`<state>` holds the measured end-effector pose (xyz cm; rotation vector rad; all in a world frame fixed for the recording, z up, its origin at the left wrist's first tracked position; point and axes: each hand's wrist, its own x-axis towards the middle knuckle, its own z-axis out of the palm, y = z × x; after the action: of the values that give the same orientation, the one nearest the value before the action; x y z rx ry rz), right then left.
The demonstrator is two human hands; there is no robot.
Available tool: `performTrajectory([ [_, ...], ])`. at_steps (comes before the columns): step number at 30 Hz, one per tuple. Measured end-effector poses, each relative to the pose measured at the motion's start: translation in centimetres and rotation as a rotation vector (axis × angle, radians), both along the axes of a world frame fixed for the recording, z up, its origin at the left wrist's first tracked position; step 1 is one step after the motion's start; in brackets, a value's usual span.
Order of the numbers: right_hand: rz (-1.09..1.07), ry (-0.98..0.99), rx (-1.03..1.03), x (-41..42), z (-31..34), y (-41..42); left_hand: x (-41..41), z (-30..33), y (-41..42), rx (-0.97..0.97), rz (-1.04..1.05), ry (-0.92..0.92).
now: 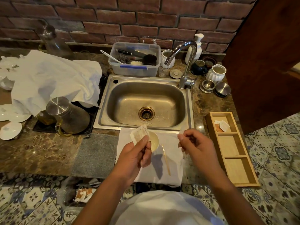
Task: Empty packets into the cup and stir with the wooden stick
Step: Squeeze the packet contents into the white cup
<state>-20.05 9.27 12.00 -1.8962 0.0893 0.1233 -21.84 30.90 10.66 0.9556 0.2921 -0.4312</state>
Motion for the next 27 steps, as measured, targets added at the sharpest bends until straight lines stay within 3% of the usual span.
performTrajectory([
  [10,-0.269,0.245,-0.047,-0.3,-7.2,-6.2,0.3,-0.4,-1.6,-0.091,-0.061,0.018],
  [17,-0.460,0.503,-0.094,-2.0,-13.2,-8.8,-0.3,-1.4,-1.8,-0.052,-0.079,0.025],
  [27,-0.428,0.658,-0.219,-2.7,-15.6,-9.7,-0.4,-2.2,-2.3,-0.035,-0.094,0.063],
])
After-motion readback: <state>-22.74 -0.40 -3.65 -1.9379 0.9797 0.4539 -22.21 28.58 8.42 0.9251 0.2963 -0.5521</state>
